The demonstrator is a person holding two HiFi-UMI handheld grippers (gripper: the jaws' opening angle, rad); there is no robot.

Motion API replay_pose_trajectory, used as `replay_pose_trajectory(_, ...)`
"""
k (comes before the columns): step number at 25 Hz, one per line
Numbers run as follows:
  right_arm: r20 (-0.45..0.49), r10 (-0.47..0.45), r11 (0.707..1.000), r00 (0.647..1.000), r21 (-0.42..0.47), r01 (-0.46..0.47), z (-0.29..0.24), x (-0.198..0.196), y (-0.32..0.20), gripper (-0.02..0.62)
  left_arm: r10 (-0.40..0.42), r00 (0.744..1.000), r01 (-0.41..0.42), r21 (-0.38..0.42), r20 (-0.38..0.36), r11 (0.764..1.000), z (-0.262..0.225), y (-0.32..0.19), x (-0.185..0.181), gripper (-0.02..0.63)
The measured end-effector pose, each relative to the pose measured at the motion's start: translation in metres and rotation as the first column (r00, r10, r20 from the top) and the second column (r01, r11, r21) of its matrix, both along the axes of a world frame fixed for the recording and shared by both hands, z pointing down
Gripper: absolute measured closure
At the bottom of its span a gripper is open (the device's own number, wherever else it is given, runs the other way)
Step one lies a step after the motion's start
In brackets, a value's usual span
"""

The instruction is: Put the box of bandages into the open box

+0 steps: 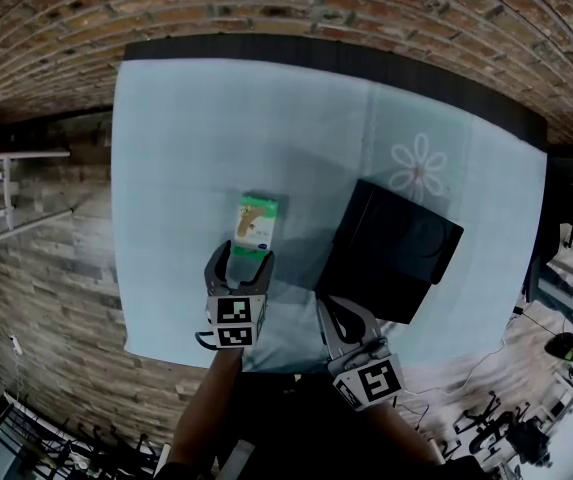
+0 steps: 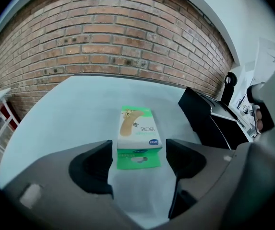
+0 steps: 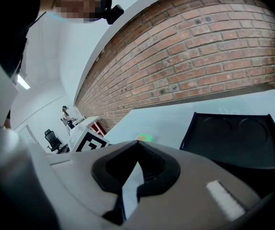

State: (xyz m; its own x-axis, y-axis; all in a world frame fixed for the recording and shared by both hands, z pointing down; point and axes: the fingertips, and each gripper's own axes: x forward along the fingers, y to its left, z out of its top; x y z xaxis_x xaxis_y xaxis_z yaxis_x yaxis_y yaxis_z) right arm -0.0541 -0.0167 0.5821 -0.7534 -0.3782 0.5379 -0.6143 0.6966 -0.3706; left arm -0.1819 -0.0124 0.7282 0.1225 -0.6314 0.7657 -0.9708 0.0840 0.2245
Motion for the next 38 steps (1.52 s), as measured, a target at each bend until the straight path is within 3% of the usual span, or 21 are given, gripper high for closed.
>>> replay_pose_trajectory(8,-0.006,0.01,1.0,1.0,-0.003,-0.01,0.002,0.004,-0.001,0.594,0.016,0.999,-0.015,-0.044,0.028,0.999,0.012,-0.003,0.0,0.239)
replay_pose_trajectory(14,-0.008,0.01,1.0,1.0,0.0,-0.01,0.002,0.005,-0.003,0.594,0.058,0.993,-0.052,-0.065,0.1,0.997,0.014,-0.003,0.001,0.257)
replay_pose_trajectory(38,-0.005,0.017,1.0,1.0,0.023,-0.017,-0.005,0.009,-0.003,0.594,0.063,0.993,-0.065,0.018,0.1,0.998,0.005,0.0,0.003,0.287)
